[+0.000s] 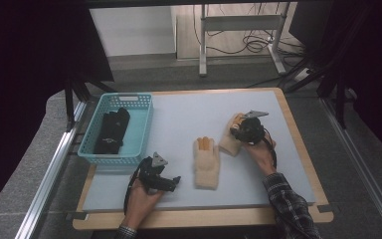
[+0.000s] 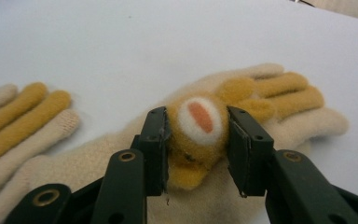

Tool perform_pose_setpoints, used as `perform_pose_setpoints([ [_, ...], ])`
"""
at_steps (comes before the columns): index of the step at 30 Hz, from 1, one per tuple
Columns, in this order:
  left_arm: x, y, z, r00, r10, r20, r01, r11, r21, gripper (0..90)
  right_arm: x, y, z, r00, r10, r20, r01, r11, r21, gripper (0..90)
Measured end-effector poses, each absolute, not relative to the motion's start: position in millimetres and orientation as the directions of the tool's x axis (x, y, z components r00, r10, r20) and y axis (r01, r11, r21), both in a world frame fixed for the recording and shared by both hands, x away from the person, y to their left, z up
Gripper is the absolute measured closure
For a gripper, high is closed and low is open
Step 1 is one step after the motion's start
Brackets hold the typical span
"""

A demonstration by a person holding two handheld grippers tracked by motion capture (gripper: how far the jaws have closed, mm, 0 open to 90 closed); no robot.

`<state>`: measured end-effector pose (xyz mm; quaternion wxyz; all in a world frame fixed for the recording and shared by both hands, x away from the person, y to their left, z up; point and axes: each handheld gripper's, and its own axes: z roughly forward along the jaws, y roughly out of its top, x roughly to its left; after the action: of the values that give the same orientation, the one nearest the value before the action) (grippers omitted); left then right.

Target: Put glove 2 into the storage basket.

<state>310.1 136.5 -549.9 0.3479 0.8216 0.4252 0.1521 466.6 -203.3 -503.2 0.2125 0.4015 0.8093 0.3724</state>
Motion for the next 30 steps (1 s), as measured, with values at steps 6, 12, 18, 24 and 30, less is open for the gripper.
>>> perform_pose_setpoints([
  [6,310,137,-550,0.592,0.805,-0.046,0.593,-0.396,0.701,2.7,457,-208,-486,-0.606,0.794,-0.058,0.467,0.413,0.782,60.5],
  [12,310,137,-550,0.593,0.804,-0.045,0.593,-0.399,0.700,2.7,440,-209,-462,-0.653,0.755,-0.066,0.412,0.427,0.805,60.4],
  [18,310,137,-550,0.595,0.803,-0.042,0.591,-0.401,0.700,2.7,419,-204,-443,-0.714,0.699,-0.041,0.366,0.421,0.830,60.4],
  [24,310,137,-550,0.592,0.805,-0.044,0.592,-0.397,0.701,2.7,392,-186,-432,-0.796,0.604,-0.031,0.316,0.459,0.830,60.2],
  [30,310,137,-550,0.593,0.804,-0.044,0.591,-0.398,0.701,2.7,369,-161,-440,-0.862,0.506,-0.028,0.275,0.514,0.812,60.1],
])
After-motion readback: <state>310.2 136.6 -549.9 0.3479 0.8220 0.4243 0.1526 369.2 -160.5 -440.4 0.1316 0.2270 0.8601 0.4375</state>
